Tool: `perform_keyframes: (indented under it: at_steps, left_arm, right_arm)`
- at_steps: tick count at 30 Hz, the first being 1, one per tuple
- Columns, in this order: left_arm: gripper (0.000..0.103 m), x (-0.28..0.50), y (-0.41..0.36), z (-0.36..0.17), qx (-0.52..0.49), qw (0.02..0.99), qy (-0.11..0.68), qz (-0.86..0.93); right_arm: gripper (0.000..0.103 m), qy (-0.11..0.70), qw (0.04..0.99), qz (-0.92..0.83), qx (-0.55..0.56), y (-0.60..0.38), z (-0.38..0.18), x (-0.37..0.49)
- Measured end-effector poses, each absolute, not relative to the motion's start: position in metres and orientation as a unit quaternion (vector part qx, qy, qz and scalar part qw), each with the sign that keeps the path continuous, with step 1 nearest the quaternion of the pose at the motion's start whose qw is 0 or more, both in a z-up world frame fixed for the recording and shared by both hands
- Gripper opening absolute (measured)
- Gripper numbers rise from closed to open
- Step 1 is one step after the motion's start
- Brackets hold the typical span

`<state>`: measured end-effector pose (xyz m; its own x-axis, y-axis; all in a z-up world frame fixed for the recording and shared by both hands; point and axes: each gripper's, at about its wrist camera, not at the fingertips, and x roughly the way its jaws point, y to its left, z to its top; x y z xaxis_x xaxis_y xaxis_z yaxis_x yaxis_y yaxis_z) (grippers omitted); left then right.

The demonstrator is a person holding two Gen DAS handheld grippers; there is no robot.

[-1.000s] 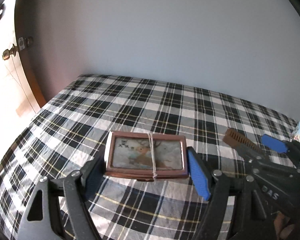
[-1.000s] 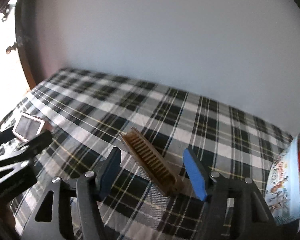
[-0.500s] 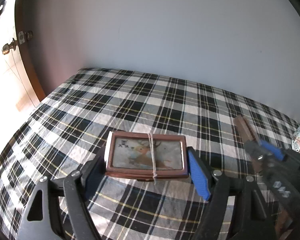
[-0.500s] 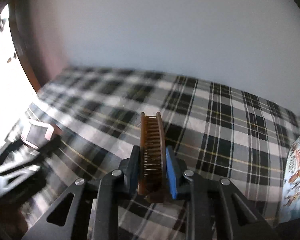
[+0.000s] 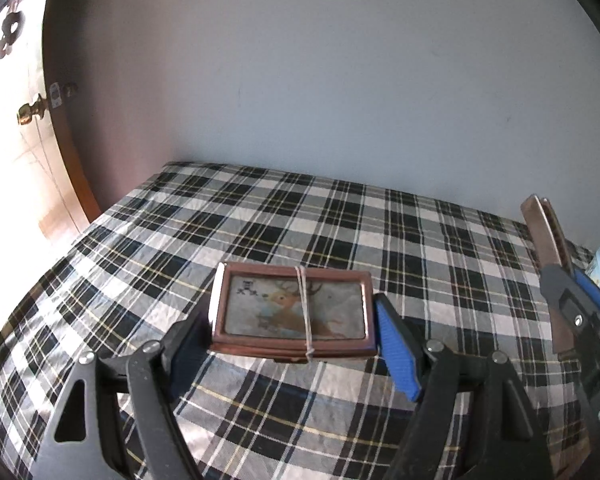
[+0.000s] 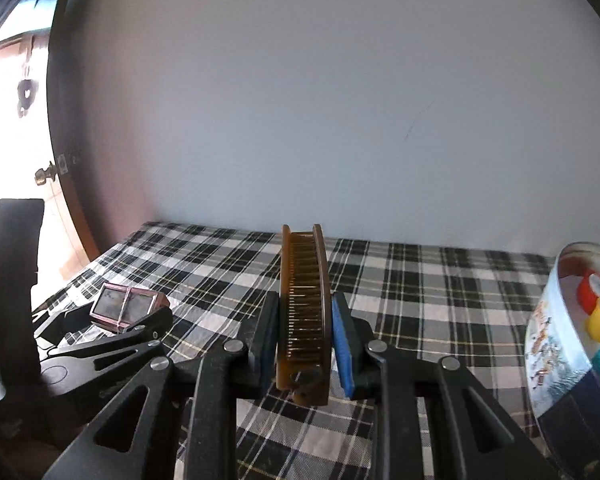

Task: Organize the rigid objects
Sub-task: 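Lift the picture frame and comb and carry them toward the tin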

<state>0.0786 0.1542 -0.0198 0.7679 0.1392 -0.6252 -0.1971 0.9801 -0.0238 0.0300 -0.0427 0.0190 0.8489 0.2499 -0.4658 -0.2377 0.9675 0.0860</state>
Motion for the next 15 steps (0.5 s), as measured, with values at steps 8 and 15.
perform_keyframes:
  at_steps: [8, 15]
  left_arm:
    - [0.077, 0.067, 0.153, -0.014, -0.054, 0.945, 0.307, 0.095]
    - [0.077, 0.057, 0.154, -0.011, -0.062, 0.948, 0.295, 0.099]
  right_arm:
    - [0.027, 0.211, 0.971, 0.114, -0.015, -0.037, 0.023, 0.010]
    - [0.027, 0.205, 0.972, 0.115, -0.022, -0.034, 0.022, 0.003]
